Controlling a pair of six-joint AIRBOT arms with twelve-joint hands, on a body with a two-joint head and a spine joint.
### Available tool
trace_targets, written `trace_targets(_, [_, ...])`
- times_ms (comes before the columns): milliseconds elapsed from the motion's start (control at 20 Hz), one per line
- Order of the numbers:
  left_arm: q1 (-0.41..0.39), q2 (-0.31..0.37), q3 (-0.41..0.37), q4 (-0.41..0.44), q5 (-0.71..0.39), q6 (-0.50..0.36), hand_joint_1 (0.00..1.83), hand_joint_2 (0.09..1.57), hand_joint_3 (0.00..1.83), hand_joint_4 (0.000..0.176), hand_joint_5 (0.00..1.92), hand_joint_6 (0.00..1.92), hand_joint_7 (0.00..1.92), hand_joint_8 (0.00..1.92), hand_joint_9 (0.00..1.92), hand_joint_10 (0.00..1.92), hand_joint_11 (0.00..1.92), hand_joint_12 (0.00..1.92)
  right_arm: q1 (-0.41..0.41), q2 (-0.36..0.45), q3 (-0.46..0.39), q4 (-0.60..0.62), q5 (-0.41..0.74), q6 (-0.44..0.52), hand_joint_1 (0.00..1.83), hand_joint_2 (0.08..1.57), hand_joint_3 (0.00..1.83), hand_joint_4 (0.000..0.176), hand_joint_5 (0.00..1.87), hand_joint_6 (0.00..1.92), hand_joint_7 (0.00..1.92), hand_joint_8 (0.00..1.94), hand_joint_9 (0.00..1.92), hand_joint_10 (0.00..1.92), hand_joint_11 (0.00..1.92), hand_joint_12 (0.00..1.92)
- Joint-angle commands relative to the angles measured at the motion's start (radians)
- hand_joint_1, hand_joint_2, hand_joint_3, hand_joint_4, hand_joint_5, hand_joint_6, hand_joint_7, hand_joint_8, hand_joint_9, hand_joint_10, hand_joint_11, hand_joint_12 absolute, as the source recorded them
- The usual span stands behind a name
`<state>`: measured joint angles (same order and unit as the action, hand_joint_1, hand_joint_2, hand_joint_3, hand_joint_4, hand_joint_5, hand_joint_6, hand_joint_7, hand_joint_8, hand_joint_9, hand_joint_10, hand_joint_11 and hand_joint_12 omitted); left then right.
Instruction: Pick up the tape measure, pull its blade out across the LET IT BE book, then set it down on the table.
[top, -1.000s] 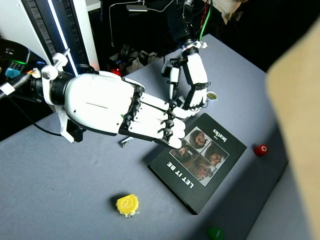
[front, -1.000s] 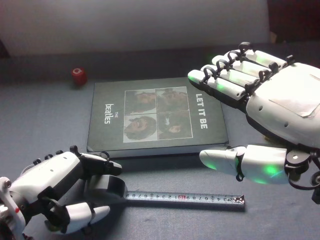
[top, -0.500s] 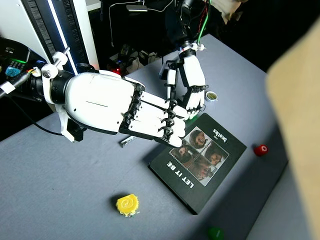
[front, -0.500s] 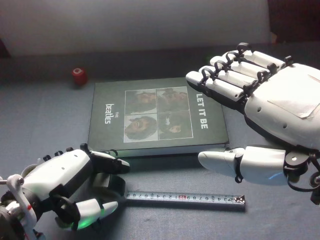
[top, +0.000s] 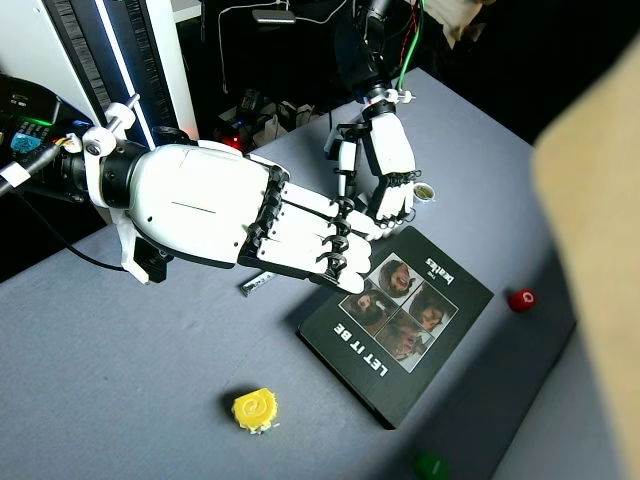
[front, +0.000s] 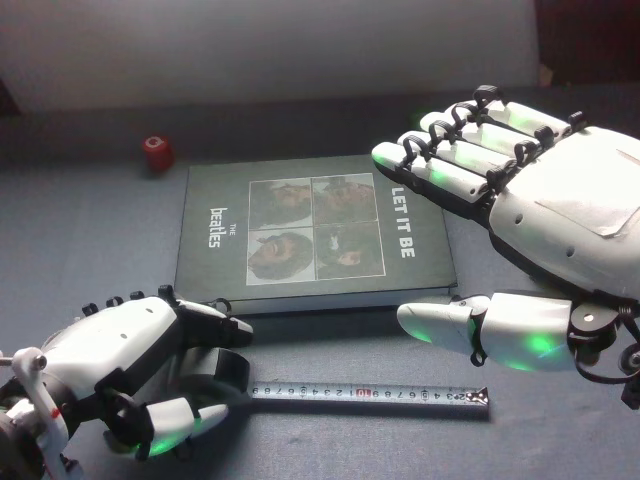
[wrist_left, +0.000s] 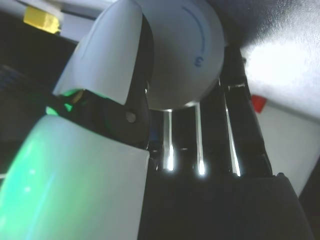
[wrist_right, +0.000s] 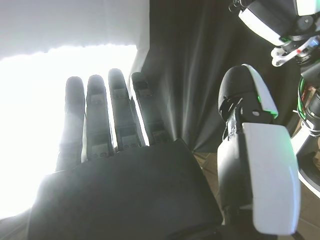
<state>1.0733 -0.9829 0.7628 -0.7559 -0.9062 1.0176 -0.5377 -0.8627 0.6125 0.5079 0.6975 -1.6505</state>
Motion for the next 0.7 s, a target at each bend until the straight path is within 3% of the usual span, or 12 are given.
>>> trace_targets(0, [-0.008,-0.007,0.007,0.031,-0.093,-0.003,1.23,1.11,0.0,0.0,0.75,0.01,0.75,0.01,0.68,0.02,0.39,0.63,0.017,0.001,-0.004,-0.036,0.104,0.006,0.09,1.13,0.0,0.0,0.08,0.0,0.15,0.0,0.1,0.0,0.0,0.37])
trace_targets(150, [-0.004,-0.007,0.003,0.048,-0.111,0.023,1.25,1.12,0.0,0.0,0.88,0.0,0.88,0.0,0.82,0.01,0.55,0.63,0.017,0.001,-0.005,-0.036,0.104,0.006,0.09,1.13,0.0,0.0,0.08,0.0,0.15,0.0,0.1,0.0,0.0,0.37])
trace_targets(200, [0.0,-0.007,0.001,0.051,-0.111,0.044,1.17,1.14,0.02,0.0,0.89,0.88,0.96,0.0,0.92,0.0,0.64,0.62,0.017,0.001,-0.005,-0.036,0.104,0.006,0.09,1.13,0.0,0.0,0.08,0.0,0.15,0.0,0.1,0.0,0.0,0.37])
trace_targets(250, [0.004,-0.007,0.001,0.051,-0.111,0.044,1.33,1.11,0.01,0.0,0.95,0.92,1.01,0.69,0.9,0.99,0.73,0.7,0.017,0.001,-0.005,-0.036,0.104,0.006,0.09,1.13,0.0,0.0,0.08,0.0,0.15,0.0,0.1,0.0,0.0,0.37])
trace_targets(300, [0.007,-0.007,0.0,0.051,-0.111,0.041,1.37,1.11,0.0,0.0,0.97,0.88,0.98,0.91,0.88,1.22,0.78,0.81,0.017,0.001,-0.005,-0.036,0.104,0.006,0.09,1.13,0.0,0.0,0.08,0.0,0.15,0.0,0.1,0.0,0.0,0.36])
trace_targets(500, [0.007,-0.007,-0.002,0.055,-0.11,0.04,1.39,1.07,0.0,0.0,1.12,0.61,1.07,0.87,0.91,1.19,0.83,1.0,0.017,0.002,-0.005,-0.038,0.105,0.006,0.09,1.13,0.0,0.0,0.08,0.0,0.15,0.0,0.09,0.0,0.0,0.36])
trace_targets(650, [0.001,-0.008,-0.003,0.064,-0.111,0.04,1.39,1.07,0.0,0.0,1.11,0.6,1.08,0.87,0.92,1.19,0.83,1.01,0.016,0.002,-0.005,-0.046,0.105,0.012,0.09,1.13,0.0,0.0,0.09,0.0,0.15,0.0,0.09,0.0,0.0,0.36])
